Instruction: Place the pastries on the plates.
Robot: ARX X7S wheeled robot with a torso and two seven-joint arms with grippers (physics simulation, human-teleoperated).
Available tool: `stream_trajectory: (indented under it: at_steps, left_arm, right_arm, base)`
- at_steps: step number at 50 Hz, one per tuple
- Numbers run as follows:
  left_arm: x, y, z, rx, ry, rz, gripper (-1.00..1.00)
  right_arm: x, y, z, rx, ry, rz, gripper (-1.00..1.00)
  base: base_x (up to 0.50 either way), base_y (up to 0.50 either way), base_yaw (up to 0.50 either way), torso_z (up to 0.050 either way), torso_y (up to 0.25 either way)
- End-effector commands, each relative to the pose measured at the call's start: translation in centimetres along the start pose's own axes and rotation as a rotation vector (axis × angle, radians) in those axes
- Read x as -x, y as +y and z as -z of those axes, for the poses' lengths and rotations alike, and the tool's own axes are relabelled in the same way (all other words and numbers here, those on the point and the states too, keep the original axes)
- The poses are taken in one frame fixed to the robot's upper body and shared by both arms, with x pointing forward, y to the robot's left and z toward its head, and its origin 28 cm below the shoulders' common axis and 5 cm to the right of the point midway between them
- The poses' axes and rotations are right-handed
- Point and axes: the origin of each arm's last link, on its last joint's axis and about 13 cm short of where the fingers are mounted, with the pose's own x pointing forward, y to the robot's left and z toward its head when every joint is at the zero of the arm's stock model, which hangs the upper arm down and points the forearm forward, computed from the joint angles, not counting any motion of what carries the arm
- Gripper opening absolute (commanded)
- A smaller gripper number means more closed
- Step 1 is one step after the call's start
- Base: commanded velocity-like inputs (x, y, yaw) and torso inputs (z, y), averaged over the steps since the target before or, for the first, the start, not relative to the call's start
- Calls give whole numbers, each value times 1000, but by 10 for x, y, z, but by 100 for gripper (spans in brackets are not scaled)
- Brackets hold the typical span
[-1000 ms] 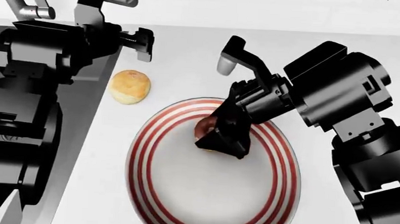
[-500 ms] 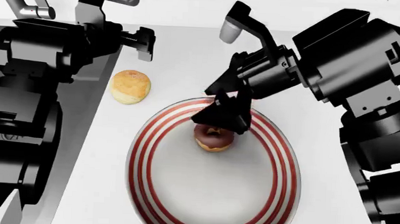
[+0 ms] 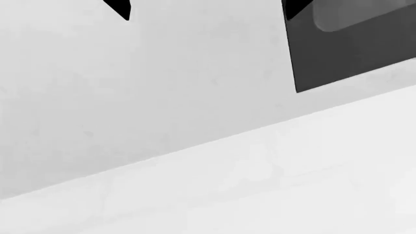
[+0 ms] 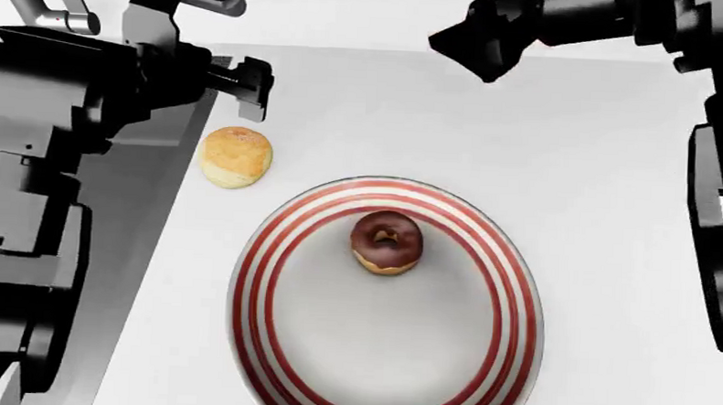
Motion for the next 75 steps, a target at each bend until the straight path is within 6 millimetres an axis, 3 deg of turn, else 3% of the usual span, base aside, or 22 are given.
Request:
stream_trajectory:
  at_steps: [1,8,20,34,54,61,68,69,75]
  left_arm:
    - [28,-8,0,-42,98,37,100]
    - [48,-11,6,52,163,101,100]
    - [55,-14,22,85,188,90,100]
    - [60,-22,24,45,205,142,100]
    - [41,-18,39,60,278,106,100]
    - [26,-23,58,73,343,160,100]
    - [26,-18,60,80,356,153,100]
    - [26,-18,59,80,350,148,-100]
    - [24,-19,51,83,319,122,-100]
  right_arm:
    - [12,-21,15,-75,-54,198,100]
    - [10,-21,20,-87,-30,192,100]
    - [10,-21,21,-90,-38,209,100]
    - [4,-22,30,-118,-22,194,100]
    - [4,-21,31,-123,-14,182,100]
    - [5,-22,31,-124,-19,184,100]
    - [4,-22,31,-122,-21,181,100]
    - [5,-22,30,-120,-21,181,100]
    - [6,-22,29,-119,-23,186,100]
  base:
    - [0,0,0,0,0]
    - [0,0,0,0,0]
    - [0,0,0,0,0]
    - [0,0,0,0,0]
    - [0,0,0,0,0]
    - [0,0,0,0,-1]
    - [2,0,-1,0,-4]
    - [0,0,-3,0,-10]
    - [2,0,-2,0,-3]
